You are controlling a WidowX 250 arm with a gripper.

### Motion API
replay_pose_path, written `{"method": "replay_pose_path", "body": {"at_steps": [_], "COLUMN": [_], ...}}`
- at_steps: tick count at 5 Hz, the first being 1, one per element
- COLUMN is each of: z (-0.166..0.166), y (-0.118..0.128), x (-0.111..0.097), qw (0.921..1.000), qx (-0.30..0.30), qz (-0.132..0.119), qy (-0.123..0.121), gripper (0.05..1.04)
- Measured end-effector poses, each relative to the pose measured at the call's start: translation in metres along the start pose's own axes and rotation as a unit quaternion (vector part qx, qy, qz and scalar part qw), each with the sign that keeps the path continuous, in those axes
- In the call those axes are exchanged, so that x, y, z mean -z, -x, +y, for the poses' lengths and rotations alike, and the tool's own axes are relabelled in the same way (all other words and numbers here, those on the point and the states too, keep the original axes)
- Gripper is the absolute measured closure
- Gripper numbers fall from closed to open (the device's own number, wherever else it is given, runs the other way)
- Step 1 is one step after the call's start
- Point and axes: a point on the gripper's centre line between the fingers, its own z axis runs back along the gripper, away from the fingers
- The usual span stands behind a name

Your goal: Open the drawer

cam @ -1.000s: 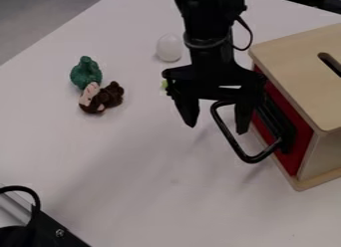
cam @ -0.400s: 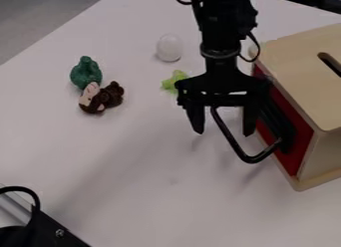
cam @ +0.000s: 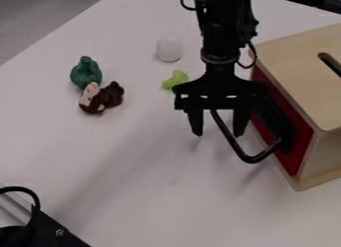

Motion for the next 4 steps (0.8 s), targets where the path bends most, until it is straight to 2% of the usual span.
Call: {"method": "replay_pose_path", "body": {"at_steps": [1, 2, 4], "z": [0.0029, 0.0047, 0.0125], "y": [0.0092, 0.0152, 0.0182], "x": [0.0046, 0.0048, 0.0084], "qw": [0.9997, 0.9988, 0.9990], "qx": [-0.024, -0.049, -0.043], "qz": [0.000, 0.004, -0.004], "qy": [-0.007, 0.001, -0.007], "gripper": [0.687, 0.850, 0.858]}}
